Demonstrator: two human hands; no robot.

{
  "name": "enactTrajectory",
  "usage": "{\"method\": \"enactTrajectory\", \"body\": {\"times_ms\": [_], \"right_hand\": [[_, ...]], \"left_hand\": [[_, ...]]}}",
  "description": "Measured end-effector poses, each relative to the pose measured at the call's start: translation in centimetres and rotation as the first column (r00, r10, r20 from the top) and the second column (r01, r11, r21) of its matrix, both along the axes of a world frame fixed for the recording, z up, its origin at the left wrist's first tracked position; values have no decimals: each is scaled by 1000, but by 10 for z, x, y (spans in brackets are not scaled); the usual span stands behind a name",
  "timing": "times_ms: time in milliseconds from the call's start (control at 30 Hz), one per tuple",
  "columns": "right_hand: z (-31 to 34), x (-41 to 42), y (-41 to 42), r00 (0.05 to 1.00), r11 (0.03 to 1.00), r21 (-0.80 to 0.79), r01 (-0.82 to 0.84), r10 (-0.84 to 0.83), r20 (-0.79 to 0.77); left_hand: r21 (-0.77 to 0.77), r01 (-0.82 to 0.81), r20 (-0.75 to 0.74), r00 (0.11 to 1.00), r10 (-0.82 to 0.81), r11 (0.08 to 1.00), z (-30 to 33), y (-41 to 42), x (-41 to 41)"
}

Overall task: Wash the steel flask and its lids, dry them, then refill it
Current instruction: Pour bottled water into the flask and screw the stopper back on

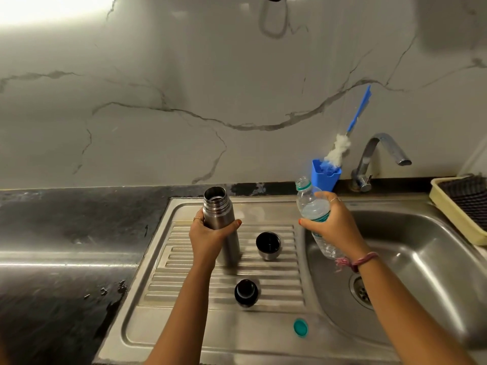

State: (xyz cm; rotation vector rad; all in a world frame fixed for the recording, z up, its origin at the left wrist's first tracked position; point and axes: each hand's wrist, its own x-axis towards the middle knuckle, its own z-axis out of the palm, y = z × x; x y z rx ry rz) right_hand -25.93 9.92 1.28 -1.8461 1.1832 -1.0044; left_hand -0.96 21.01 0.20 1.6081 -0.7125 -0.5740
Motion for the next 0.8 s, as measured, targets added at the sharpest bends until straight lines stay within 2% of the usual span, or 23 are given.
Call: {"method": "enactTrajectory", "body": {"times_ms": [800], "right_hand": [[-27, -8, 5, 998, 1000, -19, 6, -7, -60]], "left_hand": [[16, 0, 10, 1000, 0, 1000, -20, 1, 4]]}}
